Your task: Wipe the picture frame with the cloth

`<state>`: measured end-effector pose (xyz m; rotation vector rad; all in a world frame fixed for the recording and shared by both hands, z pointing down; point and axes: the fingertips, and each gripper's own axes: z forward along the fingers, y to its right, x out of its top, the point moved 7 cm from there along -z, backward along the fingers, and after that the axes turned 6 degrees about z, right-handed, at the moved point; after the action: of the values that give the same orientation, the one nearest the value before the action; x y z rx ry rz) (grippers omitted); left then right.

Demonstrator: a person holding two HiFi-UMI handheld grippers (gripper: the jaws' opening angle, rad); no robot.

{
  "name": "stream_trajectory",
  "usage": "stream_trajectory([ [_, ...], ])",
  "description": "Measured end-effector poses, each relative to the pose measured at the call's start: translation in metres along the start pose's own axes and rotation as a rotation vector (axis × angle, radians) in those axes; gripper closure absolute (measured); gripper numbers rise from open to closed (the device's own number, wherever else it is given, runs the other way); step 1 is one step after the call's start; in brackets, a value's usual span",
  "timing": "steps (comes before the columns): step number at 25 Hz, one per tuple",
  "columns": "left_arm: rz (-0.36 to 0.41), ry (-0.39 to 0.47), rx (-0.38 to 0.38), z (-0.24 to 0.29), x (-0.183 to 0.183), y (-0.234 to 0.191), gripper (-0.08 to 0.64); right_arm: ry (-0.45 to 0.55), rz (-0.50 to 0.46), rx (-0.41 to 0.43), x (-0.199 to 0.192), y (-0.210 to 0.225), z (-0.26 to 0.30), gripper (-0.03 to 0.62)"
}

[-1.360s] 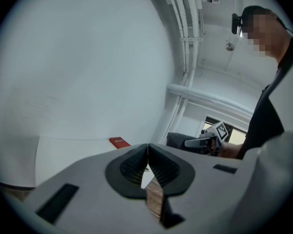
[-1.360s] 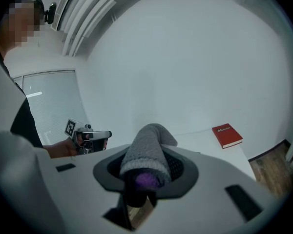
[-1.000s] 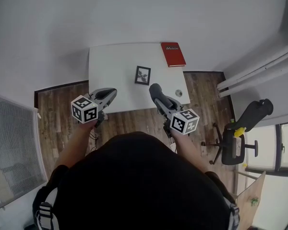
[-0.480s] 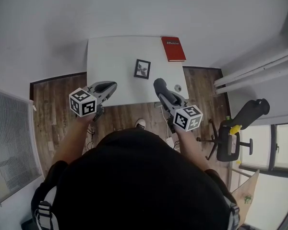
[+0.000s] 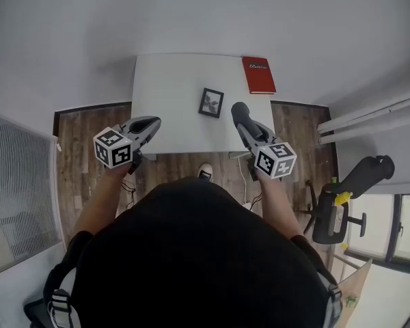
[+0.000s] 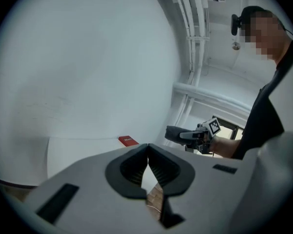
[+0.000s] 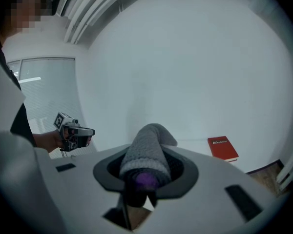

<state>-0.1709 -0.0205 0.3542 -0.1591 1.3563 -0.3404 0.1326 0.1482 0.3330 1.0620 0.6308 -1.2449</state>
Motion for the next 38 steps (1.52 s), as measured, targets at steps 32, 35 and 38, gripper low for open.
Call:
stream_trajectory([
  [32,-0.004,-0.083,0.187,0.175,0.041,-0.01,0.549,-0.116,0.03,0.301,0.041,0.168,0.114,0.485],
  [35,-0.009,-0.106,0.191,0.179,0.038,-0.012,0.549,-0.114,0.043,0.307,0.042,0.173,0.12,0.485],
  [38,-0.016,-0.122,0.207,0.182,0.035,-0.026,0.549,-0.111,0.059,0.294,0.044,0.184,0.13,0.485],
])
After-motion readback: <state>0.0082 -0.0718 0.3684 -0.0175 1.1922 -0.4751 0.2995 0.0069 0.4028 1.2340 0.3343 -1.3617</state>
